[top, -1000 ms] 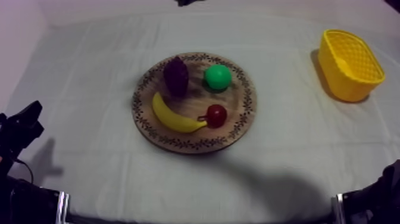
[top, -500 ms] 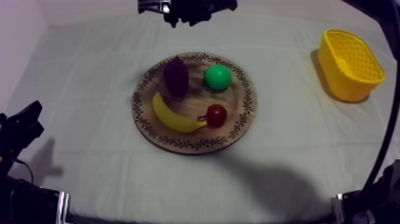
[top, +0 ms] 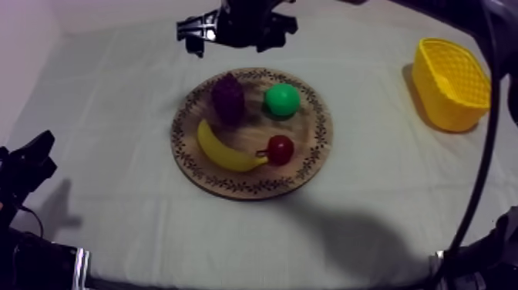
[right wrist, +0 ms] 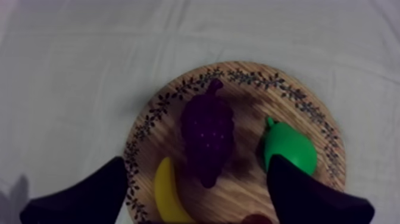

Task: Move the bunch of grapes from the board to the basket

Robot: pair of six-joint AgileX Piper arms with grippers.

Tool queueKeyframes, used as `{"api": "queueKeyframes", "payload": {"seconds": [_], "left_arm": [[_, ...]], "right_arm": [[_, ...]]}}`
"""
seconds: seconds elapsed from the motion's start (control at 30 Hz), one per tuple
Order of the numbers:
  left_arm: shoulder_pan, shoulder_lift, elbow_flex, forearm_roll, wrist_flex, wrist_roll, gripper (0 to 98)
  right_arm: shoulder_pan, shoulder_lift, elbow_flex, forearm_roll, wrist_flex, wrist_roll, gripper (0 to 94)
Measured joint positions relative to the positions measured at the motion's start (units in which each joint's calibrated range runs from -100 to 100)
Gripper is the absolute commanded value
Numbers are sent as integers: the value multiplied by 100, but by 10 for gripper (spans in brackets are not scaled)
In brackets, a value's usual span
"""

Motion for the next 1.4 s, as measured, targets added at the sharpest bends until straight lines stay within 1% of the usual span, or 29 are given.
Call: {"api": "queueKeyframes", "payload": {"seconds": [0.17,0.4,0.53,0.73,0.87,1.0,1.1,1.23,1.4], "left_arm": [[0,0,0,0,0,0,1],[0,0,0,0,0,0,1],[0,0,0,0,0,0,1],[0,0,0,0,0,0,1],[0,0,0,0,0,0,1],[0,0,0,0,0,0,1],[0,0,0,0,0,0,1],[0,0,0,0,0,0,1],[0,0,0,0,0,0,1]], "right_arm": [[31,364,160,-32,-476,-35,686],[113,1041,10,-38,-1065,-72,680],[166,1500,-235,-19,-1213,-73,672],[223,2123,-697,-43,-1254,-26,648],[234,2430,-868,-90,-1354,80,597],[224,2526,-882,-129,-1377,179,462],[221,2497,-889,-124,-1427,225,399],[234,2321,-755,-90,-1416,258,360],[296,1862,-414,-43,-1438,296,352]]}}
